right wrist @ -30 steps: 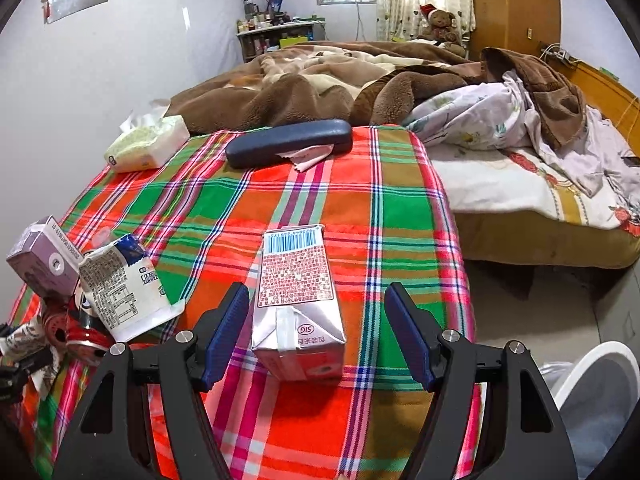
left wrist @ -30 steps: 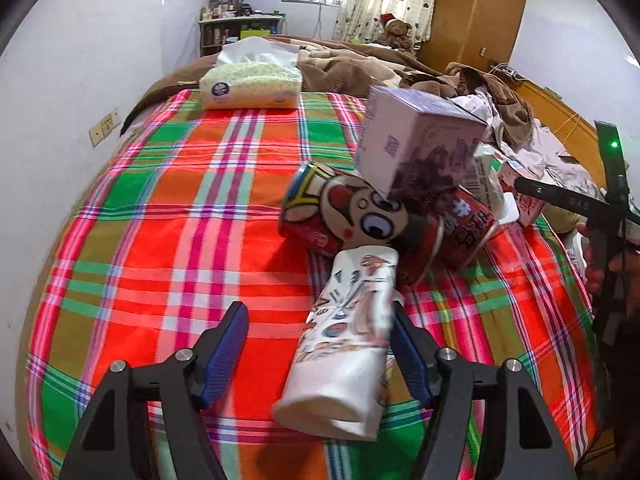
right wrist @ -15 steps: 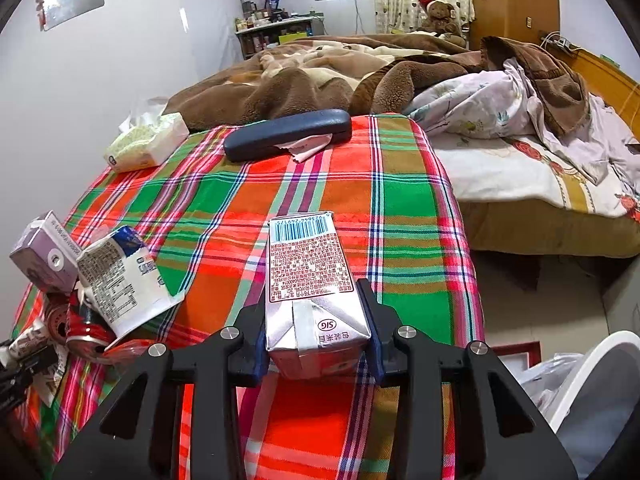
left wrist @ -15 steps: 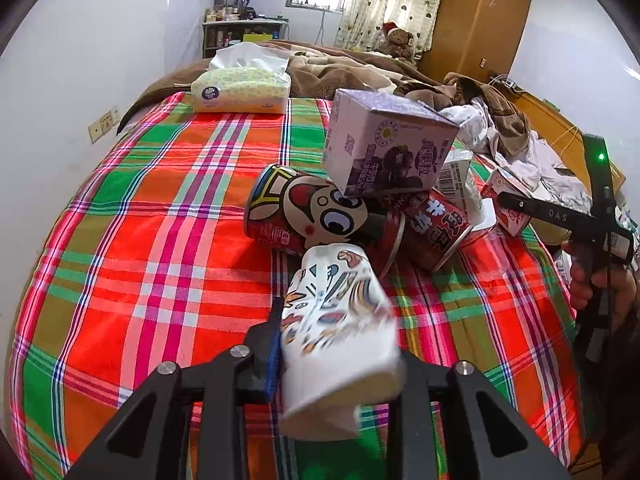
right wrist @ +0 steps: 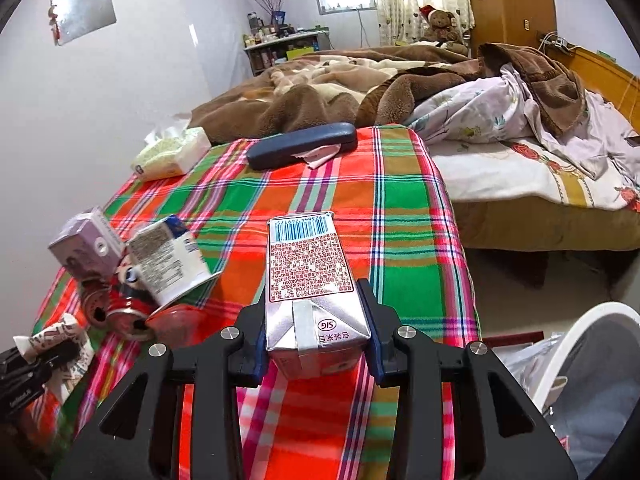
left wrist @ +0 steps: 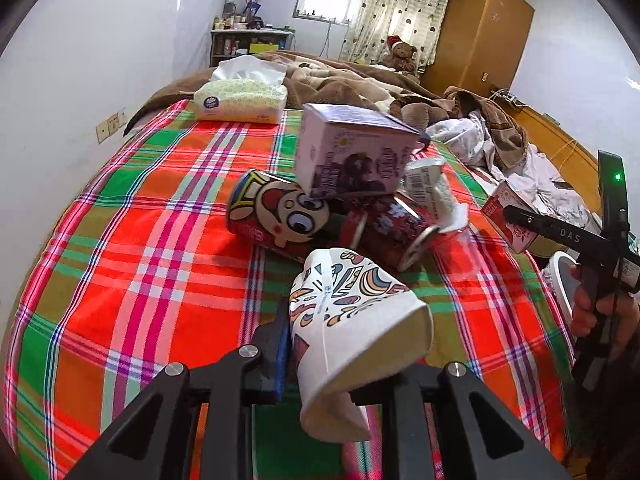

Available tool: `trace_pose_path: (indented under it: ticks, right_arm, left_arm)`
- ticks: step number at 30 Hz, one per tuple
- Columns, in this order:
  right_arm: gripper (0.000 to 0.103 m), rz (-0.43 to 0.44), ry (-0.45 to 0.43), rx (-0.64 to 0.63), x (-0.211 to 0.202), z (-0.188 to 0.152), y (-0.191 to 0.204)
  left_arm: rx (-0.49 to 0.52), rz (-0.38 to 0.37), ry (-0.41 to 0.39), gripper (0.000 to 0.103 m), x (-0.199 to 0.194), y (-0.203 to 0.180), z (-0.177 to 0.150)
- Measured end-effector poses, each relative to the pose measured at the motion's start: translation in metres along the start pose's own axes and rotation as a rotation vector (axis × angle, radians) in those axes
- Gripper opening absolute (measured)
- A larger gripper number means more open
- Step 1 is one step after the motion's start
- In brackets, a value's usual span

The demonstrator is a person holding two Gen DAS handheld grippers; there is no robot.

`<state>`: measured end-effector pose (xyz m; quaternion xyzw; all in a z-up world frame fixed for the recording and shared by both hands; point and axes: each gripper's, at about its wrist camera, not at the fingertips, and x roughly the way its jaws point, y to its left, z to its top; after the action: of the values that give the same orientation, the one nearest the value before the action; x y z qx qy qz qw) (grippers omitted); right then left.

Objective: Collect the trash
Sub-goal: 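Carry the paper cup and milk carton with both grippers over the white bin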

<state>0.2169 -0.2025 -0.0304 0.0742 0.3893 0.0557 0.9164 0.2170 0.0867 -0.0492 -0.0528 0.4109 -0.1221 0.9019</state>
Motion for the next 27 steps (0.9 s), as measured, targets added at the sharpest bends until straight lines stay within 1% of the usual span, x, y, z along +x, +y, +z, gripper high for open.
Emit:
trace_pose_path:
  ticks: [6,14,22,27]
  right_arm:
    - [0.039,0.035,-0.02,0.021,-0.014,-0.006,-0.004]
    - [0.039,0.043,-0.052,0.035,-0.039,-0.013,-0.014]
    - [0.039,0.036,-0.102,0.064,-0.071,-0.024,-0.032]
    - [0.039,0.005,-0.131,0.081,-0.092,-0.034,-0.049]
  left_arm:
    - [0.016,-0.007,-0.028,0.022,-0.018,-0.017,-0.004]
    - [0.039,-0.036,-0.066,0.022,-0.036,-0.044,-0.003]
    - [0.098,-0.089,-0.094,0.022,-0.047,-0.09,-0.004]
    - [0.135,-0.139,-0.096,0.022,-0.047,-0.123,-0.005]
